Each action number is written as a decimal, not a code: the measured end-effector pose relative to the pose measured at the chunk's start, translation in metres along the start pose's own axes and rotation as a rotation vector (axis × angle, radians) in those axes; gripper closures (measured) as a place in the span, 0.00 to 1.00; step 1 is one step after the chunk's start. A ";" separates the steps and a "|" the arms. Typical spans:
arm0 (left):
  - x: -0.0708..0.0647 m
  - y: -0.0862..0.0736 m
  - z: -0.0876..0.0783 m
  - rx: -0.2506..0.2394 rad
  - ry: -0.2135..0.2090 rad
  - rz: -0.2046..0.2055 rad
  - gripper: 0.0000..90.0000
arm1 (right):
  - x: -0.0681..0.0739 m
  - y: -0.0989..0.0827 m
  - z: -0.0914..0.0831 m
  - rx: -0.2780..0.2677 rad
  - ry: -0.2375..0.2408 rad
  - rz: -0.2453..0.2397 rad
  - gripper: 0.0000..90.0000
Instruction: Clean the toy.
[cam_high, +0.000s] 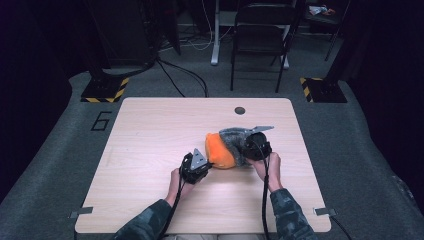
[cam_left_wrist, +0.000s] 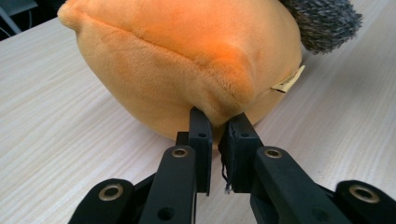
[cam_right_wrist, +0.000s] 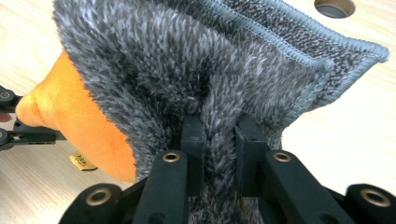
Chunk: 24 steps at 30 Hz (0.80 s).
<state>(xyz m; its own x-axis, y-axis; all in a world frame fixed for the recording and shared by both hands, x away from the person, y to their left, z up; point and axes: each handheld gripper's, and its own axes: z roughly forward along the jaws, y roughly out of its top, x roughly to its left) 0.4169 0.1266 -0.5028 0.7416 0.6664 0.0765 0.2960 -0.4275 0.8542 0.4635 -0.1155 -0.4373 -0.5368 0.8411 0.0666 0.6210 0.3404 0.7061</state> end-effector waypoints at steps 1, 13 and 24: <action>0.000 0.001 -0.001 0.000 -0.007 -0.004 0.92 | 0.000 0.001 -0.001 -0.001 -0.003 0.001 0.86; 0.004 0.015 -0.013 -0.019 -0.097 -0.071 0.92 | 0.017 0.018 -0.029 -0.076 0.028 -0.056 0.86; 0.003 0.018 -0.016 -0.012 -0.113 -0.076 0.92 | 0.047 0.020 -0.019 -0.061 0.047 -0.141 0.85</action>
<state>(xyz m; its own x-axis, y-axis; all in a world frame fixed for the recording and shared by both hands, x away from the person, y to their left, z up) 0.4149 0.1310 -0.4790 0.7807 0.6232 -0.0467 0.3475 -0.3708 0.8612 0.4403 -0.0772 -0.4066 -0.6431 0.7657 -0.0048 0.5026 0.4268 0.7518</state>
